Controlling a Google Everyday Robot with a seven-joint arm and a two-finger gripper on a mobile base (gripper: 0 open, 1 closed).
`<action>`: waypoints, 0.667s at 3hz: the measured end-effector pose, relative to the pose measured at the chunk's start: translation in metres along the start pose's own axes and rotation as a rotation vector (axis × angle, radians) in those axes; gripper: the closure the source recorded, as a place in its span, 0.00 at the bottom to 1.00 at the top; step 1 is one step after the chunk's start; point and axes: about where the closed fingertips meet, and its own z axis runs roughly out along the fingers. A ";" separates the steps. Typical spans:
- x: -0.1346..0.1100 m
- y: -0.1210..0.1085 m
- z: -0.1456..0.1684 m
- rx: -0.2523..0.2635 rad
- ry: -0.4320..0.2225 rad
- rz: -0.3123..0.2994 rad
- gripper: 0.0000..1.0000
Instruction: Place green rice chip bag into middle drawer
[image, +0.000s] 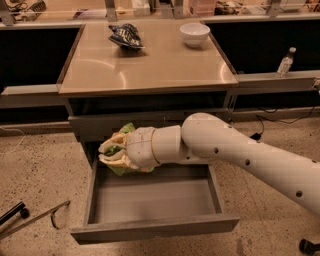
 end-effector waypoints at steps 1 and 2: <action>0.046 0.006 0.006 0.024 0.052 0.043 1.00; 0.115 0.016 0.014 0.031 0.139 0.097 1.00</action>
Offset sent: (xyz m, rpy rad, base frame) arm 0.0525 -0.0678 -0.1892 -0.1897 0.1400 -0.2027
